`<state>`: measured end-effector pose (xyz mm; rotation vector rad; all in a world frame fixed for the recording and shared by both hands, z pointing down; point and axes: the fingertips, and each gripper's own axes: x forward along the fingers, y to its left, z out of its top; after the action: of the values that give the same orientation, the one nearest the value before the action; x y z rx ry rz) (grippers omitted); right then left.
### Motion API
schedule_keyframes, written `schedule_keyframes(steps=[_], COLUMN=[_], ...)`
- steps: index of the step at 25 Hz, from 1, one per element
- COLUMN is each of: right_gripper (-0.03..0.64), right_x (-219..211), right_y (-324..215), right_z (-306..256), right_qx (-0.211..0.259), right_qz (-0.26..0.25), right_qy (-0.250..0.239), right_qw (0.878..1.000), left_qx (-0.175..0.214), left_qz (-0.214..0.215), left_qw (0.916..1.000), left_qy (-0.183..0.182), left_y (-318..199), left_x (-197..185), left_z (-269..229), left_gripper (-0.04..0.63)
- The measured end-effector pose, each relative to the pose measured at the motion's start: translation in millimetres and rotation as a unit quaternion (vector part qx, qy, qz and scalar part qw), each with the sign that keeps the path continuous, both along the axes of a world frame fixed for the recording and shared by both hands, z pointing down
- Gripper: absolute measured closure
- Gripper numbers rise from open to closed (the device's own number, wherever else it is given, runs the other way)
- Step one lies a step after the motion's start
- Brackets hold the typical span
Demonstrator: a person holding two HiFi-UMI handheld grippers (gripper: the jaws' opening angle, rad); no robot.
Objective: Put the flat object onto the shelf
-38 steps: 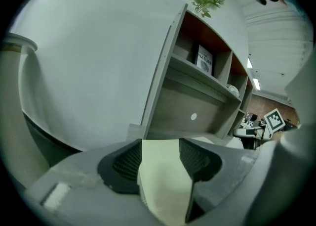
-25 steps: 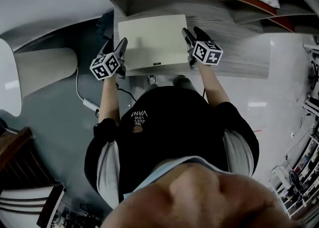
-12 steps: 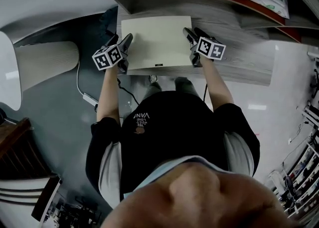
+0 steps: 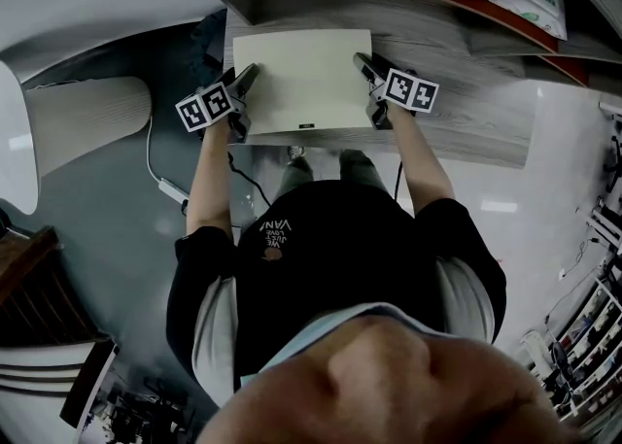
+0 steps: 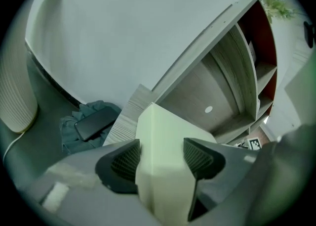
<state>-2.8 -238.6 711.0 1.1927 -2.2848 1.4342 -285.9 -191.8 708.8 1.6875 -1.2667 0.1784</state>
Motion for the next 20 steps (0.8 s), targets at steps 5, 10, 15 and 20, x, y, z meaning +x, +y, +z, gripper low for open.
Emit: schedule_keyframes(steps=[5,10,15,20], right_gripper=[0.407,0.43,0.442,0.453], right_x=[0,3,9,18], right_y=[1,5,8,14], right_z=[-3,-7,-16,-34], right_qx=[-0.001,0.007,0.023,0.045], right_qz=[0.006,0.006,0.018,0.035], right_qy=[-0.004,0.011,0.014,0.016], right_qw=[1.0,1.0,0.999,0.998], left_qx=[0.002,0.006,0.015,0.034], left_qz=[-0.007,-0.012,-0.004,0.012], left_qw=[1.0,0.9999,0.9998,0.9993], left_qy=[0.001,-0.003,-0.008,-0.014], left_y=[-1,-3,-4,-1], left_x=[1,4,9,15], left_z=[-3,-8,-17,-30], left_gripper=[0.316,0.322,0.33,0.336])
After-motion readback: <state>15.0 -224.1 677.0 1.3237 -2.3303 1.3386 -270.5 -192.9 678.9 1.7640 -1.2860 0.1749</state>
